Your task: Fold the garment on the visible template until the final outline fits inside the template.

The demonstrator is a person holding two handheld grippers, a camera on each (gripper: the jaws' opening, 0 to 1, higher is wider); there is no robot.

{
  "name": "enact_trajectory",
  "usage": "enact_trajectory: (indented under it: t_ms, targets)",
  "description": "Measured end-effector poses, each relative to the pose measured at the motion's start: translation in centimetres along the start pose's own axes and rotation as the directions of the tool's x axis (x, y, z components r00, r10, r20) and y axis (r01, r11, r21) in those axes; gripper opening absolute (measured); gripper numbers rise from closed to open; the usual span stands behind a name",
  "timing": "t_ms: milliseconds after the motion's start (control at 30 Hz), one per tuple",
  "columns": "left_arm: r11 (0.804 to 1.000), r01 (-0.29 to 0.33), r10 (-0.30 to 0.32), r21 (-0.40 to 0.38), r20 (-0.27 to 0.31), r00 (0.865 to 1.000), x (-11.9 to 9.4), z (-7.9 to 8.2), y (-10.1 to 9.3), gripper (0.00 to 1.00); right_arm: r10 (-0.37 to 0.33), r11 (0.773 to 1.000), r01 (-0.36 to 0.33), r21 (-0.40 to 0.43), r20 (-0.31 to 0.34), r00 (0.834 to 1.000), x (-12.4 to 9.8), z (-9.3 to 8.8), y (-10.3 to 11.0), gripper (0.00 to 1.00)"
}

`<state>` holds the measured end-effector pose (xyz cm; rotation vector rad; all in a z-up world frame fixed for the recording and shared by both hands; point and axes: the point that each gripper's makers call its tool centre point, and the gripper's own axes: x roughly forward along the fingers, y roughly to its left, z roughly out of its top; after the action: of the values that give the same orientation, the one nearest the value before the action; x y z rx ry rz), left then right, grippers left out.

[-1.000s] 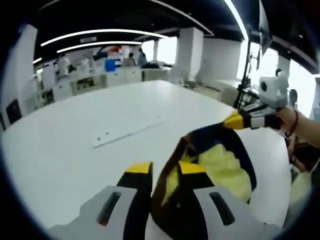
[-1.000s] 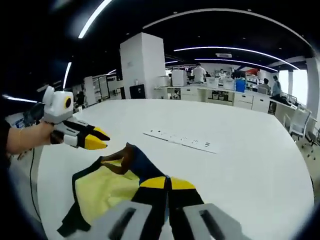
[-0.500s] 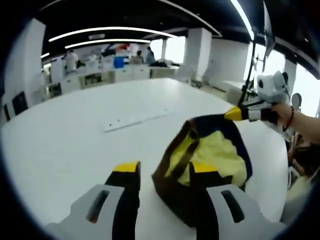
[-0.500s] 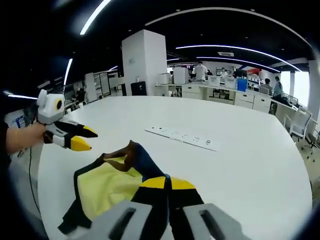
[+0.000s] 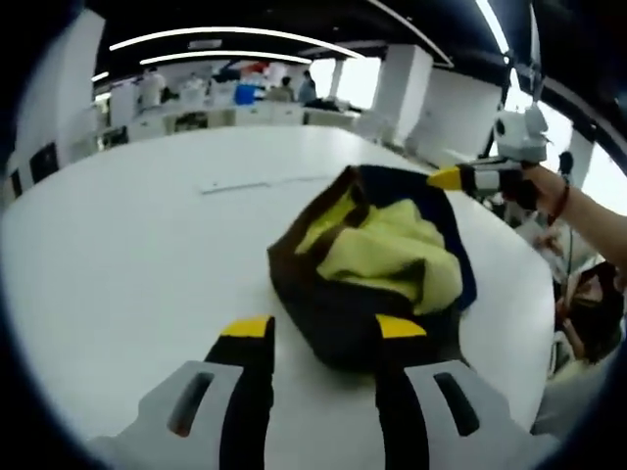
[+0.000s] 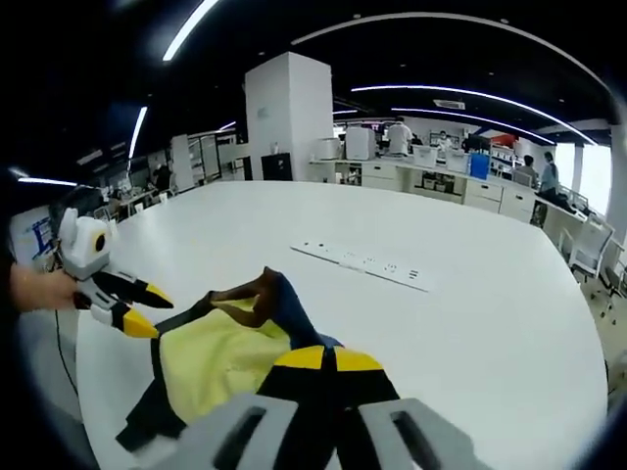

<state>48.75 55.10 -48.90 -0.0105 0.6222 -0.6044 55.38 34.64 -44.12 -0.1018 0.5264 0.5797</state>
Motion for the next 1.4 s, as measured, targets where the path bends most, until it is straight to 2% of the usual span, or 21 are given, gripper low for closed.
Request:
enact_trajectory:
  t_ms: [267, 433, 567, 667, 733, 800, 867, 967, 1067, 1167, 1333, 1400]
  targets:
    - [0.998, -0.009, 0.009, -0.064, 0.008, 1.000, -0.5, -1.0, -0.5, 0.35, -0.009, 1.000, 0.009, 0.018, -0.006, 1.000, -0.2, -0.6, -0.1, 0.00]
    - [0.989, -0.014, 0.019, -0.145, 0.031, 0.999, -0.6, -1.6, -1.1, 0.31, -0.008, 1.000, 0.008, 0.025, -0.017, 1.000, -0.2, -1.0, -0.1, 0.00]
    - [0.970, -0.025, 0.036, -0.243, 0.040, 0.999, -0.5, -2.3, -1.4, 0.29, 0.002, 1.000, -0.001, 0.023, -0.026, 1.000, -0.2, -1.4, 0.2, 0.00]
    - [0.948, -0.038, 0.056, -0.315, 0.047, 0.997, -0.3, -2.8, -1.6, 0.22, 0.002, 1.000, -0.001, 0.026, -0.029, 1.000, -0.2, -1.6, 0.1, 0.00]
    - [0.927, -0.046, 0.071, -0.371, 0.054, 0.996, 0.0, -3.1, -1.7, 0.19, 0.000, 1.000, 0.001, 0.028, -0.032, 0.999, -0.2, -1.8, 0.1, 0.00]
    - [0.905, -0.031, 0.066, -0.425, 0.069, 0.995, 0.2, -3.1, -2.0, 0.18, -0.003, 1.000, 0.004, 0.031, -0.035, 0.999, -0.1, -2.0, 0.0, 0.00]
    - [0.896, -0.018, 0.055, -0.443, 0.071, 0.996, 0.4, -3.2, -2.2, 0.12, -0.003, 0.999, 0.004, 0.034, -0.037, 0.999, -0.1, -2.1, 0.1, 0.00]
    - [0.895, -0.027, 0.060, -0.445, 0.060, 0.996, 0.5, -3.4, -2.4, 0.00, -0.003, 0.999, 0.004, 0.035, -0.039, 0.999, 0.0, -2.2, 0.1, 0.00]
    - [0.891, -0.020, 0.059, -0.454, 0.071, 0.996, 0.5, -3.1, -2.5, 0.00, 0.002, 0.999, 0.000, 0.040, -0.041, 0.999, 0.0, -2.3, 0.1, 0.00]
    - [0.902, -0.022, 0.056, -0.432, 0.065, 0.996, 0.2, -2.8, -2.4, 0.00, 0.002, 0.999, 0.000, 0.038, -0.041, 0.999, -0.1, -2.3, 0.0, 0.00]
    - [0.927, -0.013, 0.055, -0.376, 0.101, 0.993, -1.0, -0.8, -1.9, 0.00, -0.001, 0.999, 0.003, 0.049, -0.025, 1.000, -0.5, -1.7, -0.3, 0.00]
    - [0.936, -0.002, 0.044, -0.352, 0.111, 0.993, -1.5, 0.2, -1.9, 0.00, 0.002, 0.994, -0.001, 0.106, -0.007, 1.000, -0.6, -1.4, -0.4, 0.00]
